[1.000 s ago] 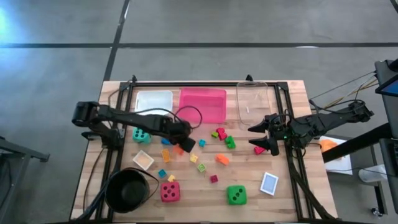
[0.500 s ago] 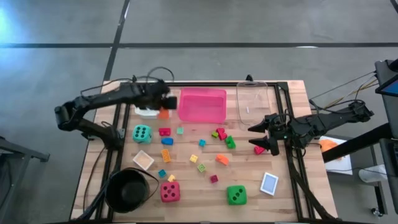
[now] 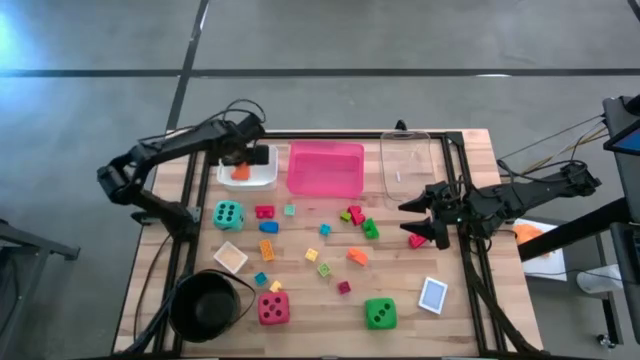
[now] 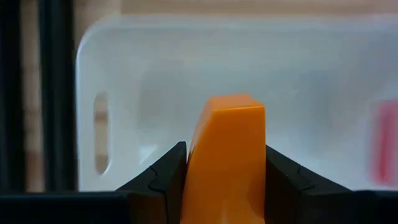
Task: Pick & Place Toys
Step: Put the orange game piece into the white bin
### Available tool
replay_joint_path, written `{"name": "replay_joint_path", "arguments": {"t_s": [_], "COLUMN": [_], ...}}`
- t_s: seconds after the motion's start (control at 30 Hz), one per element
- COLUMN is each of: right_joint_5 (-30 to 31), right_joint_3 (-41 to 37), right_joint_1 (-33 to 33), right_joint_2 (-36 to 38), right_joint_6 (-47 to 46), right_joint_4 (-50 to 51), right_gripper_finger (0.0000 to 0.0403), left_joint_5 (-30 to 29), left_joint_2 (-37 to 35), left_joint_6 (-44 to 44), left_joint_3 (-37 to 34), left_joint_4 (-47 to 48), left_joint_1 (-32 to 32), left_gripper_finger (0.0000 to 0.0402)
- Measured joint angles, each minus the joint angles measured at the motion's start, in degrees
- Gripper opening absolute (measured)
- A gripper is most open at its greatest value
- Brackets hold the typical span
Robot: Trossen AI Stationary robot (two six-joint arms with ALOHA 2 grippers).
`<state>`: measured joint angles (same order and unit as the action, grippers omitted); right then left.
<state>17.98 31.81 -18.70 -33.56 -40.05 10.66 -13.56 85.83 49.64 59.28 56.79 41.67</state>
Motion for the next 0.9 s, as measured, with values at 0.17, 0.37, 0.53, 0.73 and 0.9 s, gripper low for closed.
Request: {"name": "replay_joint_path", "arguments": {"t_s": [0.17,0.37,0.53,0.73,0.9], "right_joint_5": [0.00,-0.04,-0.08,-0.20,-0.24], "right_joint_3": [0.00,0.00,0.00,0.00,0.00], "right_joint_1": [0.00,-0.04,-0.04,-0.04,-0.04], "right_joint_2": [0.00,0.00,0.00,0.00,0.00], "right_joint_6": [0.00,0.00,0.00,0.00,-0.28], "right_joint_4": [-0.55,-0.58,-0.59,-0.62,-0.75], "right_gripper_finger": [0.0348,0.0348,0.0348,0.0348,0.0348], "left_joint_5": [-1.12,-6.37,-7.80,-6.94,-5.47], "left_joint_2": [3.82,4.56,4.66,7.58,10.90], "left_joint_6": [1.37,3.85,4.60,4.36,3.29], "left_joint_3": [0.00,0.04,0.01,-0.06,-0.11], "left_joint_4": [1.30,0.89,-0.21,-0.19,0.32], "left_joint_1": [0.00,0.00,0.04,0.04,-0.04], "left_gripper_finger": [0.0148,0.0148,0.0148,0.0148,0.0148]}}
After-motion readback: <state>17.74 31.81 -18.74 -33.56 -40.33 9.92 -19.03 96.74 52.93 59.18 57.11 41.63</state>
